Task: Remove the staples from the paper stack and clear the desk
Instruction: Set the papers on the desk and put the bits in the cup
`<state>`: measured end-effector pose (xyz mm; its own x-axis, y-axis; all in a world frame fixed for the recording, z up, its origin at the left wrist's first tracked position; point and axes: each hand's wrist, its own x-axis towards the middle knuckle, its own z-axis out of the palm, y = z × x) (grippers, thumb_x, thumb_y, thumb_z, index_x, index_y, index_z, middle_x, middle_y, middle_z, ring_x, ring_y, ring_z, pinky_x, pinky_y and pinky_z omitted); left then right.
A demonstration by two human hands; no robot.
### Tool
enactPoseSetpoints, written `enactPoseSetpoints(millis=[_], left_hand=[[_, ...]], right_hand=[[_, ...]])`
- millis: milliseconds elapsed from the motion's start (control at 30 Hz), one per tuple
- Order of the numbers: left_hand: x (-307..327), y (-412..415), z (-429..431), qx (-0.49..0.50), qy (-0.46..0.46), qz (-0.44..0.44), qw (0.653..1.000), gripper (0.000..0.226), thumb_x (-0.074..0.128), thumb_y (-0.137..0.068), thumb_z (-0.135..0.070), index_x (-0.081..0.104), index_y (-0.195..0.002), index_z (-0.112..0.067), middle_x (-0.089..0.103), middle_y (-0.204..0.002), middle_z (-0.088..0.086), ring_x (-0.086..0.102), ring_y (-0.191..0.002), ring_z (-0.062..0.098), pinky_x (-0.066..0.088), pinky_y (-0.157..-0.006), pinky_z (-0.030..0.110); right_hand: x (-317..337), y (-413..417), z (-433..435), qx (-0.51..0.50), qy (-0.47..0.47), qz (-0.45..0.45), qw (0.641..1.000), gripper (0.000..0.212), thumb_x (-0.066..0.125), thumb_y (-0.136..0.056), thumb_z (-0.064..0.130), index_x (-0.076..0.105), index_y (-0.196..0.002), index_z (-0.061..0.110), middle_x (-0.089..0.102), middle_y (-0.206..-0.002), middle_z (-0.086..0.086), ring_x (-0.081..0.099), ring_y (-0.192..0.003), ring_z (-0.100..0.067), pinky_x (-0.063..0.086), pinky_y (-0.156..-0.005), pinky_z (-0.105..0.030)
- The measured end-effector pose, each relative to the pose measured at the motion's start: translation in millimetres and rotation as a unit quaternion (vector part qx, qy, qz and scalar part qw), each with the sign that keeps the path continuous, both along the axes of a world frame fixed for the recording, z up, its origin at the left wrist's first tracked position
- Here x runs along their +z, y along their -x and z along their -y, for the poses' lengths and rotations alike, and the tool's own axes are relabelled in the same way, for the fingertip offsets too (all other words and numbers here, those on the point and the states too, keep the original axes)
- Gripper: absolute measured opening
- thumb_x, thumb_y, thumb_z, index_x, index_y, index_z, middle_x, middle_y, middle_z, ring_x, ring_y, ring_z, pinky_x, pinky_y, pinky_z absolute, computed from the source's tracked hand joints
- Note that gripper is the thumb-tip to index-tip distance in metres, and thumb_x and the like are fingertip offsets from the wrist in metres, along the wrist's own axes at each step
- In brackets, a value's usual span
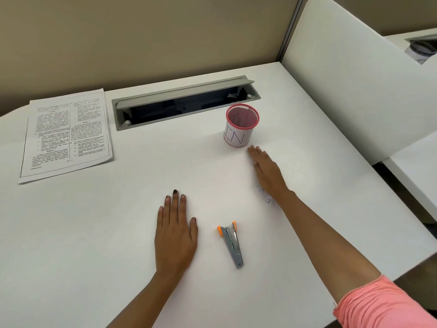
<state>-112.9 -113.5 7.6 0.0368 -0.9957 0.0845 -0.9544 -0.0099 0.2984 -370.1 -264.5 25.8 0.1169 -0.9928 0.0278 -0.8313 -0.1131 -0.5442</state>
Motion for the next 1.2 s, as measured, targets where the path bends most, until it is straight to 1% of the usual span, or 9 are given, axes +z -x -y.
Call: enactPoseSetpoints(millis=[100,233,333,433,600,733,867,1067,1200], left_hand=[[1,0,0,-0.001,0.0,-0.004,1.0,0.059,0.027,-0.095,-0.033,0.028,-0.149,-0.009,0.02,-0.16,0.006,0.017,-0.148,0.022,0.012,-0.12,0.036],[2,1,0,0.0,0.0,-0.007,1.0,0.059,0.026,-0.095,-0.034,0.029,-0.149,-0.009,0.02,-0.16,0.006,0.018,-0.147,0.022,0.011,-0.12,0.036],[2,1,-1,0.0,-0.002,-0.004,1.0,0.059,0.025,-0.095,-0.034,0.027,-0.15,-0.01,0.019,-0.16,0.006,0.016,-0.148,0.022,0.011,-0.12,0.036],[1,0,-1,0.0,-0.002,-0.002,1.0,0.06,0.026,-0.095,-0.034,0.027,-0.15,-0.01,0.018,-0.16,0.006,0.016,-0.148,0.022,0.011,-0.12,0.036],[2,1,0,0.0,-0.001,-0.005,1.0,0.059,0.026,-0.095,-0.033,0.028,-0.149,-0.01,0.019,-0.16,0.006,0.017,-0.148,0.022,0.012,-0.12,0.037],[3,1,-1,0.001,-0.001,-0.009,1.0,0.059,0.026,-0.095,-0.033,0.027,-0.15,-0.011,0.019,-0.16,0.005,0.016,-0.148,0.021,0.012,-0.12,0.036],[3,1,-1,0.0,-0.002,-0.009,1.0,0.06,0.026,-0.095,-0.034,0.027,-0.15,-0.011,0.019,-0.16,0.005,0.016,-0.148,0.021,0.011,-0.12,0.035],[2,0,-1,-0.001,-0.001,-0.009,1.0,0.059,0.027,-0.095,-0.034,0.027,-0.15,-0.01,0.019,-0.16,0.006,0.016,-0.148,0.022,0.012,-0.12,0.037],[1,0,-1,0.0,-0.003,-0.01,1.0,0.06,0.026,-0.095,-0.034,0.027,-0.15,-0.01,0.019,-0.16,0.006,0.015,-0.148,0.021,0.013,-0.12,0.038]], right_hand=[[1,6,-18,0.078,-0.008,0.0,0.997,0.053,0.031,-0.096,-0.005,0.035,-0.145,0.013,0.03,-0.154,0.0,0.022,-0.144,-0.011,-0.002,-0.112,-0.005],[6,10,-50,0.134,-0.03,0.075,0.988,0.051,0.034,-0.094,-0.007,0.045,-0.14,0.013,0.039,-0.147,0.008,0.027,-0.139,0.001,0.008,-0.117,-0.013],[11,11,-67,0.04,-0.012,0.19,0.981,0.04,0.045,-0.092,-0.009,0.063,-0.122,0.01,0.061,-0.127,0.005,0.051,-0.123,0.004,0.031,-0.112,-0.019],[17,9,-54,-0.074,0.072,0.158,0.982,0.038,0.048,-0.085,-0.011,0.07,-0.107,0.01,0.072,-0.105,-0.005,0.067,-0.096,-0.013,0.048,-0.09,-0.017],[9,7,11,-0.107,0.059,0.043,0.992,0.051,0.037,-0.081,-0.016,0.055,-0.127,-0.002,0.055,-0.128,-0.018,0.05,-0.12,-0.033,0.033,-0.103,-0.025],[5,0,50,-0.045,0.004,-0.024,0.999,0.052,0.034,-0.09,-0.009,0.036,-0.142,-0.002,0.035,-0.15,-0.018,0.033,-0.14,-0.03,0.022,-0.116,-0.032],[-4,-5,45,-0.031,-0.004,-0.058,0.998,0.049,0.03,-0.097,-0.001,0.028,-0.146,0.0,0.025,-0.155,-0.017,0.021,-0.145,-0.028,0.012,-0.117,-0.035],[-3,0,-18,0.042,0.003,0.004,0.999,0.045,0.03,-0.101,0.007,0.031,-0.146,0.01,0.026,-0.155,-0.003,0.019,-0.145,-0.014,0.0,-0.116,-0.016],[13,10,-66,0.09,-0.035,0.107,0.99,0.041,0.039,-0.1,0.009,0.047,-0.139,0.015,0.041,-0.147,0.006,0.029,-0.139,-0.001,0.012,-0.117,-0.016]])
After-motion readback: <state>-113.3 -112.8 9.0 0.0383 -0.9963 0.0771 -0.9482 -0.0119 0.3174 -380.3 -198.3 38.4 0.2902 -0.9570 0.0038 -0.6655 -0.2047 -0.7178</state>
